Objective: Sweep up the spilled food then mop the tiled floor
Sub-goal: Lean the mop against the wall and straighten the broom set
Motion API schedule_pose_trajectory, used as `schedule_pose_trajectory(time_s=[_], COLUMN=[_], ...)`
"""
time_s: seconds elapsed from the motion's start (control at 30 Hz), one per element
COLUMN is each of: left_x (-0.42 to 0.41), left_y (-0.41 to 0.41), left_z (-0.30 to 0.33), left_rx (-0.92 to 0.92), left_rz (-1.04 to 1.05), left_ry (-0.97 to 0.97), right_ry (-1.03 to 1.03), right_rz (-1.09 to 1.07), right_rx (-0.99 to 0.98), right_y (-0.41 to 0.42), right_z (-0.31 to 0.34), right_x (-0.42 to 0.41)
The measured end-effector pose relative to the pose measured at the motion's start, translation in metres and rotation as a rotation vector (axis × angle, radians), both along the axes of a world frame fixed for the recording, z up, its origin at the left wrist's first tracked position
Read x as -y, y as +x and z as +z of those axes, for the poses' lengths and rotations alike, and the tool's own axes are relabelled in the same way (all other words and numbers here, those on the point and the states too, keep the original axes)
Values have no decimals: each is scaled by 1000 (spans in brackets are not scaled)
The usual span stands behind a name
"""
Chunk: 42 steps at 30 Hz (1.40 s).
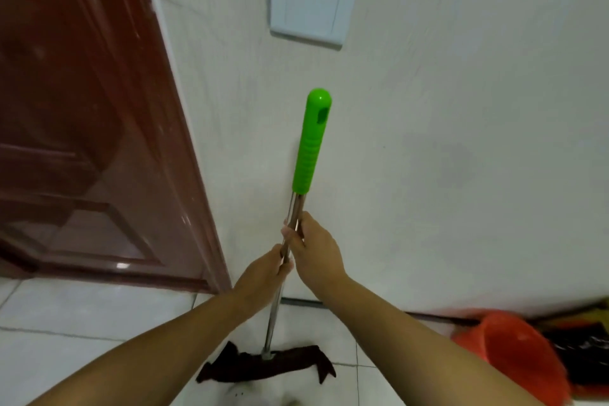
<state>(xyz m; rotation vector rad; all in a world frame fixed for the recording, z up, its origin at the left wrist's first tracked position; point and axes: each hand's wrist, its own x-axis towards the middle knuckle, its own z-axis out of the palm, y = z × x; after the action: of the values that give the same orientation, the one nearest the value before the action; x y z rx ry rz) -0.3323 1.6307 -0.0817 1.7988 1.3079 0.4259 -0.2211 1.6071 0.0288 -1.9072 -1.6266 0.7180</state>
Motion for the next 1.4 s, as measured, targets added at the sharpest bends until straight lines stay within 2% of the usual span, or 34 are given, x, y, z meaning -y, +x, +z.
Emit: schedule_pose_trajectory(time_s=[0.17, 0.33, 0.5, 0.63, 0.73, 0.83, 0.9, 1.07, 1.3, 1.4], left_x=[-24, -47, -55, -54, -43, -23, -12, 8, 56, 82], left_y=[-2, -3, -13, -19, -25, -36, -39, -16, 47, 76], left_z=[1, 13, 13, 15, 12, 12, 11, 11, 21, 25], left_rx=[31, -76, -21, -47, 0, 128, 153, 79, 134, 117], left_rz=[-21, -15, -15, -59, 69, 204, 118, -254, -596, -704], left_ry=[-24, -11, -89, -141, -101, 48, 78, -31, -231, -245], right_ry=[-69, -141, -151, -154, -163, -170, -176, -178, -187, -182], right_rz=[-62, -138, -301, -397, -475, -544, -599, -747, -960, -1031], right_rx=[-70, -209, -341, -421, -486, -508, -517, -537, -627, -669], right_y=[-9, -12, -8, -3, -2, -5, -7, -4, 26, 44], right_z=[-4, -8, -21, -34, -38, -45, -49, -60, -60, -60], right_x=[-27, -45, -30, -7, 9, 28, 42, 82, 165, 207])
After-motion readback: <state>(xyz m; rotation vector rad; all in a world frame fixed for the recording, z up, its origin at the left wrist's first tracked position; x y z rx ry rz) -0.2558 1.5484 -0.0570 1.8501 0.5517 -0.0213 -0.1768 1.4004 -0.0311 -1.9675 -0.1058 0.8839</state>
